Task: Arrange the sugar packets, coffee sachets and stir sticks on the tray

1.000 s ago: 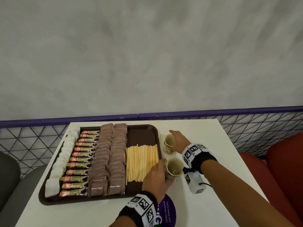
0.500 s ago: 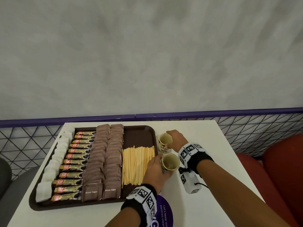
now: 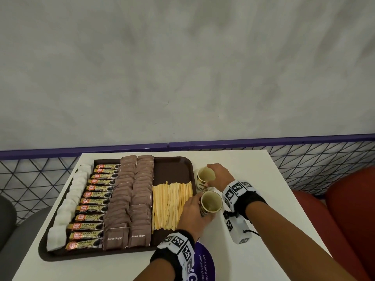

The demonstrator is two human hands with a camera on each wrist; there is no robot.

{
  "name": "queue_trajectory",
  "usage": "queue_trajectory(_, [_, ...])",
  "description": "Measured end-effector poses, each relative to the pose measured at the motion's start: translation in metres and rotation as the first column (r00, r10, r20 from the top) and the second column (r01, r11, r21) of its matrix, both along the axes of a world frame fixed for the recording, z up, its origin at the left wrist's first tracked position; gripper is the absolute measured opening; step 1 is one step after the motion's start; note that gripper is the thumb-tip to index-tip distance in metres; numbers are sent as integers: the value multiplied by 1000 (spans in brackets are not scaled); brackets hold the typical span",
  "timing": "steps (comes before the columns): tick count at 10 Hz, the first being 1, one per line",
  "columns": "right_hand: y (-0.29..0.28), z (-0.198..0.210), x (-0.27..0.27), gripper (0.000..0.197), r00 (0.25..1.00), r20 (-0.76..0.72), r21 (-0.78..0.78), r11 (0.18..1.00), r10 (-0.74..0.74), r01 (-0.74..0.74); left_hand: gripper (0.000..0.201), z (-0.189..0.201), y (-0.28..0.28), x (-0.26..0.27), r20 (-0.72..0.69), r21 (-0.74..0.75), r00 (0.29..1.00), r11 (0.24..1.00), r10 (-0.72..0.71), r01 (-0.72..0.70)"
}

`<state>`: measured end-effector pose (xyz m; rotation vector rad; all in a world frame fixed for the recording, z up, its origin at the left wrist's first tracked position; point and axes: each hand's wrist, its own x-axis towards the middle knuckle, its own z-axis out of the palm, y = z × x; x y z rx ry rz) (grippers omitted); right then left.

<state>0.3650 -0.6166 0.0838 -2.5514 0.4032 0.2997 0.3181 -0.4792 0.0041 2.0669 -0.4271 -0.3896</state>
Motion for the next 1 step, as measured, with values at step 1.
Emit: queue_trajectory(1, [-6, 0, -4, 75, 999, 24, 75, 996, -44, 42, 64, 9, 6, 0, -2, -30, 1000, 1000, 0, 0])
